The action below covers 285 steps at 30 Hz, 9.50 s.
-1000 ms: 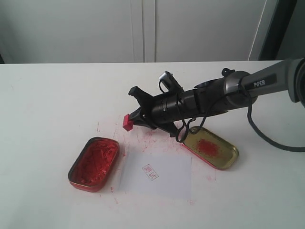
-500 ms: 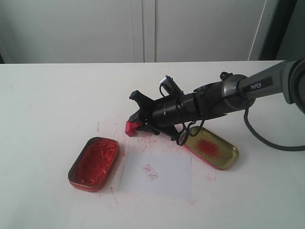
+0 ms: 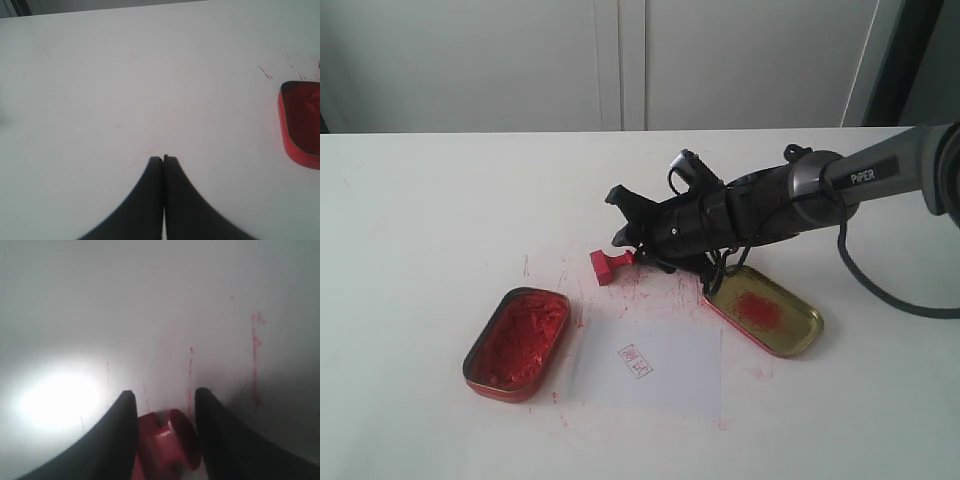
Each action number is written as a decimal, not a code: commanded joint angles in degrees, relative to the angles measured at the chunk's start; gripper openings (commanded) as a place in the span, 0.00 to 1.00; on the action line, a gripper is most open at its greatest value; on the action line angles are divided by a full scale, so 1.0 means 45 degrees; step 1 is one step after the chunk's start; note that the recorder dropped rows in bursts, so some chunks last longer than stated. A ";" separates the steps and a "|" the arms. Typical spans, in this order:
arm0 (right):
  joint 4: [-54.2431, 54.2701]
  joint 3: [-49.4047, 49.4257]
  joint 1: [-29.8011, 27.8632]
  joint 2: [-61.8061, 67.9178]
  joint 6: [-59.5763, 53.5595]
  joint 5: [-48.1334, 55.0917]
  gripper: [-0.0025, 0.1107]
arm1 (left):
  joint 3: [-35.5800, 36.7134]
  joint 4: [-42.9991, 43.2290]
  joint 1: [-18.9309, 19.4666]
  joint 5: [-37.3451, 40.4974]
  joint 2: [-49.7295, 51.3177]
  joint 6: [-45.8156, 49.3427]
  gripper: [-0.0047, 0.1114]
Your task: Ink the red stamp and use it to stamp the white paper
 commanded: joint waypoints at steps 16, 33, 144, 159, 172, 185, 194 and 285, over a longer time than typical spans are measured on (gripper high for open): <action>-0.0330 -0.0059 -0.0110 -0.0728 -0.1449 -0.1557 0.28 | 0.0056 0.0010 0.0016 0.0023 -0.0044 -0.0030 0.04; -0.3060 0.0013 -0.0110 -0.2463 -0.2058 -0.1313 0.02 | 0.0056 0.0010 0.0016 0.0023 -0.0044 -0.0030 0.04; -2.0551 0.1327 -0.4199 -0.8002 1.0267 0.7821 0.02 | 0.0056 0.0010 0.0016 0.0023 -0.0044 -0.0030 0.04; -2.0656 0.3602 -0.4199 -1.1482 1.0631 0.6951 0.02 | 0.0056 0.0010 0.0016 0.0023 -0.0044 -0.0030 0.04; -2.1357 0.5529 -0.4199 -1.4315 1.0631 0.6386 0.02 | 0.0056 0.0010 0.0016 0.0023 -0.0044 -0.0030 0.04; -2.2912 0.6890 -0.4199 -1.8057 1.1362 0.6468 0.02 | 0.0056 0.0010 0.0016 0.0023 -0.0044 -0.0030 0.04; -2.2777 0.8227 -0.4199 -1.9730 1.1379 0.5969 0.02 | 0.0056 0.0010 0.0016 0.0023 -0.0044 -0.0030 0.04; -2.2364 1.4139 -0.4170 -2.7017 1.1379 0.2097 0.02 | 0.0056 0.0010 0.0016 0.0023 -0.0044 -0.0030 0.04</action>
